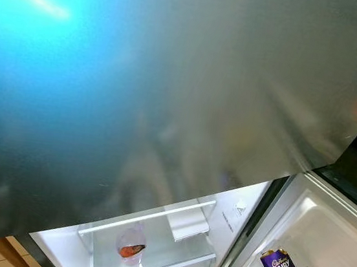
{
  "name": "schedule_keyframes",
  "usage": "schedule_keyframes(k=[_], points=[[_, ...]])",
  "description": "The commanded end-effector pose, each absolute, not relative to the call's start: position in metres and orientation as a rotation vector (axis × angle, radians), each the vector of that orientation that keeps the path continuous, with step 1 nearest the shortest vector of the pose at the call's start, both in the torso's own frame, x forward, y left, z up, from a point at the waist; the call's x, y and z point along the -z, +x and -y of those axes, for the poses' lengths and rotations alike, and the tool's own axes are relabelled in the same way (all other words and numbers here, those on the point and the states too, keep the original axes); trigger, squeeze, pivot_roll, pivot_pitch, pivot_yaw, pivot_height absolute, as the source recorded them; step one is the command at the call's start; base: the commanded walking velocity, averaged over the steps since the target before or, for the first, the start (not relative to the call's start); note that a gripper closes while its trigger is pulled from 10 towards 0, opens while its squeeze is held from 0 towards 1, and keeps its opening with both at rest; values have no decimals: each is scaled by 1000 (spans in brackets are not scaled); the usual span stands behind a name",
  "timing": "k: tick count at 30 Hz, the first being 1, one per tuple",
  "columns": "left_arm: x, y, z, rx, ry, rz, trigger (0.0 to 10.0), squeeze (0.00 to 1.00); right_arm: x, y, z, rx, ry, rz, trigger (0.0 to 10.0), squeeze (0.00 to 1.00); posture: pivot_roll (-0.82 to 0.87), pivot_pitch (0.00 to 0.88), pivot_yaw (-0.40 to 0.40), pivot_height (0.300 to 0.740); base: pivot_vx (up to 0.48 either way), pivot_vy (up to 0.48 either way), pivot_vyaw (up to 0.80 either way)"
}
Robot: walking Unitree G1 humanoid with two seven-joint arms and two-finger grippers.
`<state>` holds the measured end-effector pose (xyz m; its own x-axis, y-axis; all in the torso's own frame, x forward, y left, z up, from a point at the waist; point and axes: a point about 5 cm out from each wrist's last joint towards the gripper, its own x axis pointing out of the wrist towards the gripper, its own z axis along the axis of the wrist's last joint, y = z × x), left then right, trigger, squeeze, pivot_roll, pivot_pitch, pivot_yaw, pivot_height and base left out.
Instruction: Restocking fridge
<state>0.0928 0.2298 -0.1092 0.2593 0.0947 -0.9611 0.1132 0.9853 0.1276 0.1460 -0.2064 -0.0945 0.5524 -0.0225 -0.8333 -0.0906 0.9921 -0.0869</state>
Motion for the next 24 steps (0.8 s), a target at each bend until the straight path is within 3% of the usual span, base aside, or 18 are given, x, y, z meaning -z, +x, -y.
schedule_keyframes(k=[1,24], points=[[111,90,-226,21,195,-1320,10000,0,95,148,194,-88,-98,-974,10000,0,-4,26,22,740,0,0,0],[111,101,-208,84,149,-1268,10000,0,100,140,184,-188,-96,-1029,10000,0,-9,18,14,740,0,0,0]])
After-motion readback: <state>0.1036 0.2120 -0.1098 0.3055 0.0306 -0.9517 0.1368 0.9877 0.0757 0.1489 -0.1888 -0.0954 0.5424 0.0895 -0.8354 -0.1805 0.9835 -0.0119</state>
